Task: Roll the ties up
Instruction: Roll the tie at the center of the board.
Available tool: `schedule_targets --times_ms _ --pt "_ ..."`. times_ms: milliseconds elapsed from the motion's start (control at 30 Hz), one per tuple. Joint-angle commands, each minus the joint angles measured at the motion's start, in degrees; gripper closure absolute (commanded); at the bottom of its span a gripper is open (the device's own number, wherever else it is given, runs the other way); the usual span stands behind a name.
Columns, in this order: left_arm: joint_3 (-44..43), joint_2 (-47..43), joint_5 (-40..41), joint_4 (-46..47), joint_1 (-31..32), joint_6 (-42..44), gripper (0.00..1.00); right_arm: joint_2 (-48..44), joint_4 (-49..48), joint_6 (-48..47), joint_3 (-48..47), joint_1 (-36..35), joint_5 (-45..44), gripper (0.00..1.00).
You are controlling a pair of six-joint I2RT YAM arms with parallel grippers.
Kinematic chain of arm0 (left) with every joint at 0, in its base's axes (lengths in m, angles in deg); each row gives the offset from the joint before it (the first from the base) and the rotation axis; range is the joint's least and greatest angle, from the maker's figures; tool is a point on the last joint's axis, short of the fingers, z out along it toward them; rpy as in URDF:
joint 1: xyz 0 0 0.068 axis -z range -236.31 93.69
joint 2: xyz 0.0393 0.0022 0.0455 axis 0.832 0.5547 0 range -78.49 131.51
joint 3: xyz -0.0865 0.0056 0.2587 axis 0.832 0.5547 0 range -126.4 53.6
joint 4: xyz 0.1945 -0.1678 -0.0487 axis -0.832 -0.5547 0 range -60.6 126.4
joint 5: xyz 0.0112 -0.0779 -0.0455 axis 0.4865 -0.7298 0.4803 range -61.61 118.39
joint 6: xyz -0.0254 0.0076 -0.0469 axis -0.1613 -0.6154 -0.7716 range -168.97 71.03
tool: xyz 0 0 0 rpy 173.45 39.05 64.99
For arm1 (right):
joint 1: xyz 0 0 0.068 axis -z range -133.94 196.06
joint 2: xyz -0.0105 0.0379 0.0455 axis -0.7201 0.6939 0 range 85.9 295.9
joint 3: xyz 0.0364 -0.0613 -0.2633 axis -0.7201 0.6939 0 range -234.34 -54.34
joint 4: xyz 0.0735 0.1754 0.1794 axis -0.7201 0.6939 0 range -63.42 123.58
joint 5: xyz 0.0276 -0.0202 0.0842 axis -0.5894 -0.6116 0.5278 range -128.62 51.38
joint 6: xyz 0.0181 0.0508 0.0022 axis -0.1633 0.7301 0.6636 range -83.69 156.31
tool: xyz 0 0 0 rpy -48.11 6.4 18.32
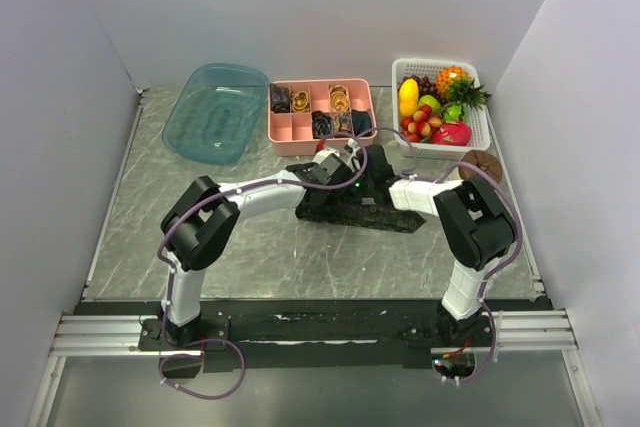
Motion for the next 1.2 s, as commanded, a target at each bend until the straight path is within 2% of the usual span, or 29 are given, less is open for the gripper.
schedule_targets --times_ms 0,100,167,200,367,500,800,1167 --pt "-1.93 4.25 -0.33 -5.28 0.92 -1.18 0.95 -3.77 -2.73 -0.44 1.48 1.62 1.18 1.00" --pt "-3.86 5.66 0.82 -7.13 1.71 -1.80 0.91 -3.68 -3.43 -0.18 2.18 2.32 1.80 1.00" --pt "-4.83 6.01 1.52 -7.84 2.24 -2.24 0.84 -3.51 -3.52 -0.18 2.53 2.67 1.89 1.00" --pt "-5.09 6.10 1.61 -8.01 2.59 -2.41 0.77 -3.59 -3.43 -0.26 2.53 2.76 1.89 1.00" --pt "-5.97 5.40 1.26 -7.75 3.56 -3.29 0.58 -4.21 -3.96 -0.09 3.50 3.64 2.24 1.00" --pt "-6.33 4.88 1.52 -6.96 4.09 -3.82 0.38 -4.48 -5.62 1.13 4.38 4.78 3.81 1.00" --pt "-5.36 0.83 0.64 -3.18 4.71 -4.88 0.38 -6.14 -7.56 2.20 6.66 7.51 7.07 1.00" --pt "-9.23 -0.39 2.84 -6.96 5.85 -5.58 0.38 -5.44 -7.56 2.11 6.49 7.95 7.60 1.00"
